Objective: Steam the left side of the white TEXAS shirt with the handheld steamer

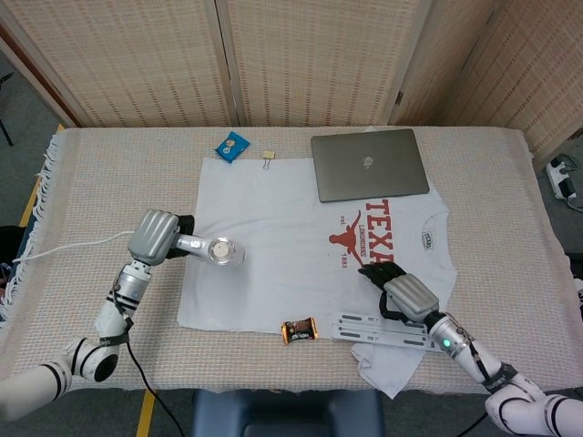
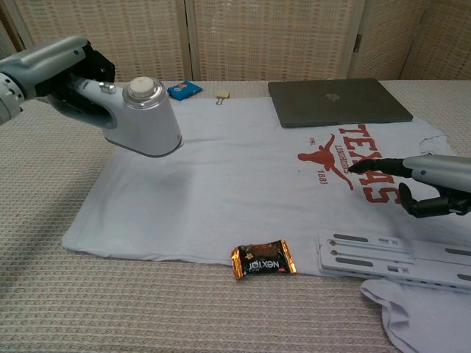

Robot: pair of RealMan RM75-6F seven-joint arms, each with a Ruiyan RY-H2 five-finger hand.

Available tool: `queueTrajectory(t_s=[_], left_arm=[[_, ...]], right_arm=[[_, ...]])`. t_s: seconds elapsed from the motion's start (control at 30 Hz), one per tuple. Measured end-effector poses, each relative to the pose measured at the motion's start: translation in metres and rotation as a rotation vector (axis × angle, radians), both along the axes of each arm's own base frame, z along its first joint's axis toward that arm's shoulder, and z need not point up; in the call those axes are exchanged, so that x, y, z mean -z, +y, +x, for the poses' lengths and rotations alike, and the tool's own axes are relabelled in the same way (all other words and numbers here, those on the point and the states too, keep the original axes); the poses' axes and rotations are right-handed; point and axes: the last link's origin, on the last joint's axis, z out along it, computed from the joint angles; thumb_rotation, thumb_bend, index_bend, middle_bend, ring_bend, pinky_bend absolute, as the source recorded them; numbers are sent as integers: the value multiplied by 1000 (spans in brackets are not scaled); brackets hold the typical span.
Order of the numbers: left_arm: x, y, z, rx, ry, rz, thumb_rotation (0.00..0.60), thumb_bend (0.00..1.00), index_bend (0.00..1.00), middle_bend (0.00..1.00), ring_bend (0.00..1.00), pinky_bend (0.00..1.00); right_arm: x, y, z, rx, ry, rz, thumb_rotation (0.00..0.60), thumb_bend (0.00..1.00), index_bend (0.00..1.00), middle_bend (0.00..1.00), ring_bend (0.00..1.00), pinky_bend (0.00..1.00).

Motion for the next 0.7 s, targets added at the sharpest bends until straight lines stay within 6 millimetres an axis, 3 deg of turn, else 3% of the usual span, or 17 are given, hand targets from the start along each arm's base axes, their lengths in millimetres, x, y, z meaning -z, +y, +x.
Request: queueTrajectory(t_s=[0.3,0.5,0.7], left_arm=[[48,27,29,-91,-14,-80,600,339,898,1000,904,808],[70,42,25,-177,-12,-52,600,340,896,1000,901,808],[79,54,11,-256,-3,-8,600,339,894,1000,898,808]], right_arm=[[11,10,-10,-16,17,22,275,963,0,36,0,0],[18,14,-13,-11,23,36,278,963,0,36,0,0],[23,14,-15,-3,21,43,277,962,0,36,0,0]])
